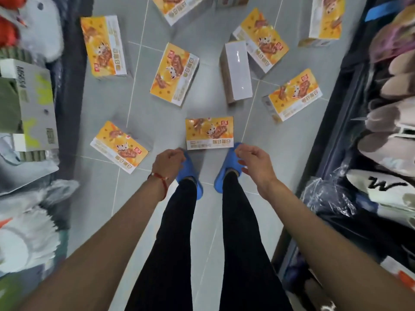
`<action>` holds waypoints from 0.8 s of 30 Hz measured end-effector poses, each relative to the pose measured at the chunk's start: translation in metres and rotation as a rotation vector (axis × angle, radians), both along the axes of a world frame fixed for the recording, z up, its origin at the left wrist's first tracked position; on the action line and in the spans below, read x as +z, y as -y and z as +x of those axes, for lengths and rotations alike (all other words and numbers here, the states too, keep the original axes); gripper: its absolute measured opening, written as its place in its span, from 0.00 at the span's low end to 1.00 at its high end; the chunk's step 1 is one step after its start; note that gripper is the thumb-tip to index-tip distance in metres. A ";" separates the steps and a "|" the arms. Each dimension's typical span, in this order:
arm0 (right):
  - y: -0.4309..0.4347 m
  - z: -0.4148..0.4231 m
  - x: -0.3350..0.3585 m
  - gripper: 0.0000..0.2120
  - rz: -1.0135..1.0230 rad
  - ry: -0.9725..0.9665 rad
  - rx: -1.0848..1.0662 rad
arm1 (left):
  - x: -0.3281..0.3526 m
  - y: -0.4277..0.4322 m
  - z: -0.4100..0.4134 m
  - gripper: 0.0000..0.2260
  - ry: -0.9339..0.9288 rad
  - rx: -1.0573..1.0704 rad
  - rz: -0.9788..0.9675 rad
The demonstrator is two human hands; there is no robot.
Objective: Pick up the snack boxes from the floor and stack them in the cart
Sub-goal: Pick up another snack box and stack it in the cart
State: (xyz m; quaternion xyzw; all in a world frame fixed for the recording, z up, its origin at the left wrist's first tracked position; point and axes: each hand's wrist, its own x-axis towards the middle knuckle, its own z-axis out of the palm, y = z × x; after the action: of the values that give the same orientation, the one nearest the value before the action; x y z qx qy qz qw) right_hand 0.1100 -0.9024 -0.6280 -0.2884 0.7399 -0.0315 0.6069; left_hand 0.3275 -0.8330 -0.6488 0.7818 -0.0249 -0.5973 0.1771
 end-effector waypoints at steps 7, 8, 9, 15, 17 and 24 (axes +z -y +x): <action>0.017 -0.021 -0.144 0.08 0.084 -0.061 0.136 | -0.140 -0.001 -0.012 0.05 0.018 -0.046 0.094; 0.019 -0.023 -0.163 0.06 0.082 -0.066 0.138 | -0.158 0.000 -0.014 0.06 0.030 -0.065 0.102; 0.022 -0.024 -0.178 0.03 0.081 -0.064 0.143 | -0.172 0.002 -0.016 0.05 0.045 -0.101 0.116; 0.048 -0.030 -0.308 0.30 0.115 -0.028 0.117 | -0.297 0.025 -0.018 0.40 0.033 -0.077 0.093; 0.056 -0.022 -0.339 0.39 0.141 -0.031 0.100 | -0.344 0.029 -0.017 0.45 0.041 0.019 0.077; 0.082 -0.009 -0.422 0.38 0.171 0.042 0.067 | -0.384 0.073 -0.025 0.29 0.171 0.061 0.058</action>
State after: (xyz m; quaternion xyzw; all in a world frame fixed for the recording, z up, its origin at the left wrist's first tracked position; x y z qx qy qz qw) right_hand 0.1015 -0.9848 -1.0504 -0.2595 0.7170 0.0464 0.6453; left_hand 0.3027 -0.9058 -1.0332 0.8352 0.0009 -0.5232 0.1697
